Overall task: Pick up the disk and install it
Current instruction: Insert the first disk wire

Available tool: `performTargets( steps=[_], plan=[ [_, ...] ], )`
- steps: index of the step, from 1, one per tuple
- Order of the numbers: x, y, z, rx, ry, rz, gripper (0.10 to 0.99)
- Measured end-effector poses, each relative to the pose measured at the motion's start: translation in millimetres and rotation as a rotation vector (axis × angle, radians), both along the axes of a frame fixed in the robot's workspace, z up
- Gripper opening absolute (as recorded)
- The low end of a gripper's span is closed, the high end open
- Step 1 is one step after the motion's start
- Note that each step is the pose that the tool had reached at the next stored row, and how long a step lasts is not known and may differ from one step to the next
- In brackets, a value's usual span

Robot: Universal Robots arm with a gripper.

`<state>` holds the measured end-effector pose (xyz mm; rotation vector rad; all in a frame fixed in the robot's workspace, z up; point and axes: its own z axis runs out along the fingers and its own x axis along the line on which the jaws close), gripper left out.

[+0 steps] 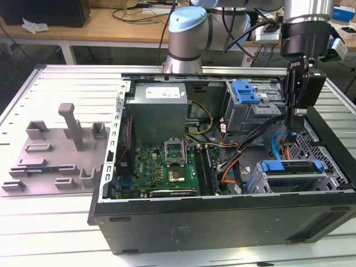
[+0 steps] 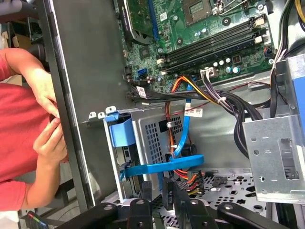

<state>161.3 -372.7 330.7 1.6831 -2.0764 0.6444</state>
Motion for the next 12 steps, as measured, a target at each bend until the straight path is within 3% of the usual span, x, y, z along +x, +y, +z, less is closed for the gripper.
performTargets(
  steps=[3,4,5,8,9,10,12],
  plan=[
    [1.3,-0.1,-0.9,0.0,0.0036,0.004,0.318],
    [1.4,-0.1,-2.6,0.0,0.0197,0.013,0.318],
    [1.4,-0.1,-3.8,0.0,0.0326,0.017,0.318],
    [1.7,0.0,-4.5,0.0,0.0292,0.017,0.318],
    [1.6,0.0,-4.8,0.0,0.0214,0.017,0.318],
    [1.6,0.0,-5.0,-0.001,0.0176,0.017,0.318],
    [1.7,0.0,-5.3,-0.002,0.0148,0.017,0.318]
  ],
)
